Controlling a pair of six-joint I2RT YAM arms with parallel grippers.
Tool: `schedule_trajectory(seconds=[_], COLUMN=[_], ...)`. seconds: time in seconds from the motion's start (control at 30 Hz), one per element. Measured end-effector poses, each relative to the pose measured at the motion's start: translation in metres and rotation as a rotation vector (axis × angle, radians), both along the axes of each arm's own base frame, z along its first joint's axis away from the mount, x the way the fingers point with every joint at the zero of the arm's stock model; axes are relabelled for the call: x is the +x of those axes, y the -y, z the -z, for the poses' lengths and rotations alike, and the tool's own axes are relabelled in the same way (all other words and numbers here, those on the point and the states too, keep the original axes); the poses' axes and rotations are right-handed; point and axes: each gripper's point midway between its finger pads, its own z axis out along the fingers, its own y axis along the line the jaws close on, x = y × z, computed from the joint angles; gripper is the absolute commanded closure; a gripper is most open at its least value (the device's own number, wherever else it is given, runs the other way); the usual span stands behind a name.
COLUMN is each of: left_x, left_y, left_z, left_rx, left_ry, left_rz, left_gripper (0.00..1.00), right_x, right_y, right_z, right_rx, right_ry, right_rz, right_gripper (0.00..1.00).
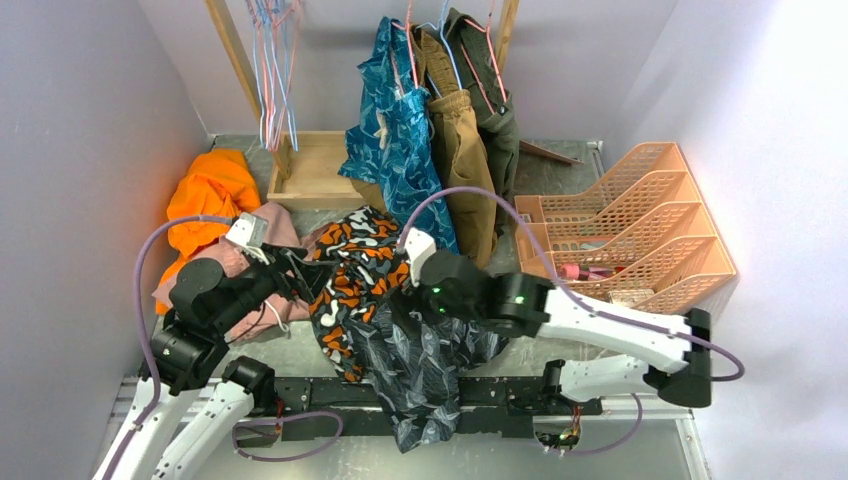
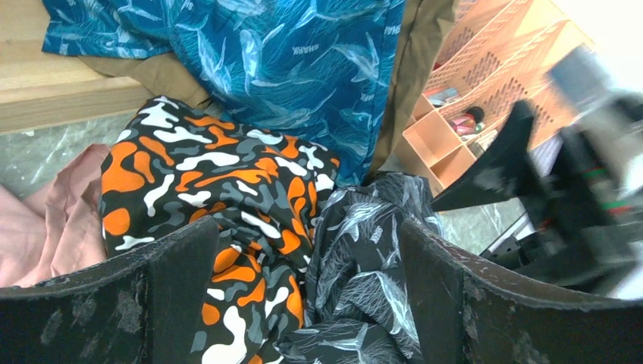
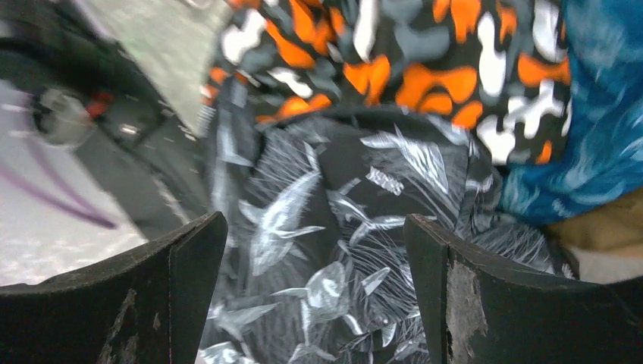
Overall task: Place the shorts on the hanger
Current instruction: Adjust the shorts at the center of the board.
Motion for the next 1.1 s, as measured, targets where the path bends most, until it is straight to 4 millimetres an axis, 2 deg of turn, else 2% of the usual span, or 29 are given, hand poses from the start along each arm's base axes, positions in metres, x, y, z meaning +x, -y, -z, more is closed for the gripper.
schedule_trajectory(seconds=[0.13,0.2,0.27,0.3,0.4,0.43,0.5,0.6,0.67,0.73,0.8,0.87,0.9,0.97,1.03,1.1], left_x=[0.0,-0.001,-0.001,-0.001,-0.001,-0.001,-0.001,-0.001,-0.001,-0.001,-0.001,0.0,0.0,0.0,0.0,-0.001], left_y=[-0.003,-0.004,-0.004,-0.005,-0.005,-0.005,-0.005,-0.005,-0.005,-0.006,-0.007,-0.008,-0.009,-0.011,-0.014,-0.017], left_z=[0.013,0.019,0.021,0.021,0.023,0.024,0.024,0.024,0.024,0.024,0.023,0.023,0.022,0.021,0.018,0.015], left_rx=[0.016,0.021,0.022,0.022,0.024,0.024,0.025,0.025,0.025,0.024,0.023,0.022,0.021,0.019,0.015,0.009], left_ry=[-0.019,-0.029,-0.031,-0.03,-0.033,-0.034,-0.035,-0.035,-0.034,-0.032,-0.028,-0.024,-0.021,-0.013,-0.002,0.015], left_rz=[-0.012,-0.017,-0.02,-0.021,-0.021,-0.021,-0.022,-0.023,-0.026,-0.028,-0.032,-0.042,-0.047,-0.059,-0.074,-0.089], left_gripper=[0.08,0.08,0.08,0.08,0.08,0.08,0.08,0.08,0.08,0.08,0.08,0.08,0.08,0.08,0.08,0.08], right_x=[0.008,0.007,0.005,0.006,0.007,0.007,0.009,0.013,0.015,0.02,0.026,0.033,0.038,0.042,0.043,0.042], right_y=[0.007,0.011,0.01,0.009,0.007,0.008,0.009,0.013,0.016,0.015,0.011,0.007,0.005,0.01,0.024,0.042], right_z=[0.079,0.099,0.104,0.103,0.102,0.103,0.106,0.105,0.098,0.076,0.039,-0.018,-0.061,-0.121,-0.184,-0.231], right_rx=[-0.175,-0.225,-0.228,-0.221,-0.21,-0.216,-0.226,-0.237,-0.237,-0.201,-0.126,-0.013,0.078,0.215,0.368,0.491], right_ry=[-0.059,-0.083,-0.088,-0.087,-0.079,-0.075,-0.066,-0.045,-0.025,0.01,0.058,0.124,0.171,0.234,0.302,0.354], right_rz=[0.084,0.096,0.096,0.098,0.103,0.107,0.132,0.154,0.163,0.167,0.172,0.185,0.199,0.22,0.248,0.276], right_gripper=[0.1,0.1,0.12,0.17,0.57,0.67,0.99,1.0,1.0,1.0,1.0,1.0,1.0,1.0,1.0,1.0])
